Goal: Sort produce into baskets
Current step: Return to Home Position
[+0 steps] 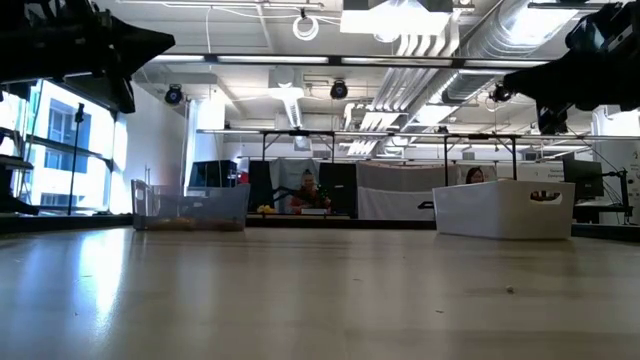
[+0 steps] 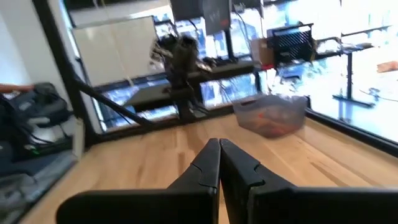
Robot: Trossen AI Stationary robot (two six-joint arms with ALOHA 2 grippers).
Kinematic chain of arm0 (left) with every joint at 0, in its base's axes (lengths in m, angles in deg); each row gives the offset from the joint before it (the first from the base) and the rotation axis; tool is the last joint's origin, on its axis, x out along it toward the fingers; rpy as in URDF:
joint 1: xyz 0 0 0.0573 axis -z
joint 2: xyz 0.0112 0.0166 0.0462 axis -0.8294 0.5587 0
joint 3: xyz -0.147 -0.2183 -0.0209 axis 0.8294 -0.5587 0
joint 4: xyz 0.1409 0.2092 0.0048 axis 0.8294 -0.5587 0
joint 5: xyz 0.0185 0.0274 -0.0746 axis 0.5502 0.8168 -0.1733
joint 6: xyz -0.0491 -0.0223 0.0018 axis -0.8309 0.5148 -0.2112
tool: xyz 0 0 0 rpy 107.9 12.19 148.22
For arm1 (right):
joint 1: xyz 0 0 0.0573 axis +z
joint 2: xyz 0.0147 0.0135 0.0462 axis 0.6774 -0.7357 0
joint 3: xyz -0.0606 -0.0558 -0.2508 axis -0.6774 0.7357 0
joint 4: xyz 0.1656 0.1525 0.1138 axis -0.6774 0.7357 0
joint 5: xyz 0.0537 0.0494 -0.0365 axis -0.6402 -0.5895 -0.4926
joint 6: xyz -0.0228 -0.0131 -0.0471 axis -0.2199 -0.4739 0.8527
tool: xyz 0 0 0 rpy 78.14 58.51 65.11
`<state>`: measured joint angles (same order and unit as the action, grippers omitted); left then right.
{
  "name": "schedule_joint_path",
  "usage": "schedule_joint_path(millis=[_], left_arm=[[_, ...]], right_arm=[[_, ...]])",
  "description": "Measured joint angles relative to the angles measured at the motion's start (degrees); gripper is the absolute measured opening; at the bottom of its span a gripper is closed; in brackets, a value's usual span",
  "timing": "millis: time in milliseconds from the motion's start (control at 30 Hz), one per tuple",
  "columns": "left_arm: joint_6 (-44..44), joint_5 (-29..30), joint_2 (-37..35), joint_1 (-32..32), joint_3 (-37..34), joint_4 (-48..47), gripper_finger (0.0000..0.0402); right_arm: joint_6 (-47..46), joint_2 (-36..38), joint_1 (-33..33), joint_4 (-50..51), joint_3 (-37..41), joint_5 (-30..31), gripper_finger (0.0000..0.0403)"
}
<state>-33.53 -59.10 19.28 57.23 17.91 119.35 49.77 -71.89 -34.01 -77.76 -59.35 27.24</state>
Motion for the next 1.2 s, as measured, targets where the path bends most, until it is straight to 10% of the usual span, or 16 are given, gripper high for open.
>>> schedule_joint_path(millis=[400, 967, 1200], left_arm=[[0.05, 0.18, -14.61, -0.1, 0.04, -9.36, 0.0001], [0.09, 0.12, -14.52, 0.18, 0.0, -12.77, 0.0001], [13.55, -1.15, -14.55, 1.3, 0.04, -21.49, 0.0001]], right_arm=[[0.0, 0.01, -3.4, 0.91, 0.02, -0.02, 0.0], [0.02, -0.68, -3.5, 0.83, 0.04, 0.22, 0.0], [0.01, -0.68, -3.5, 0.83, 0.06, 0.22, 0.0]])
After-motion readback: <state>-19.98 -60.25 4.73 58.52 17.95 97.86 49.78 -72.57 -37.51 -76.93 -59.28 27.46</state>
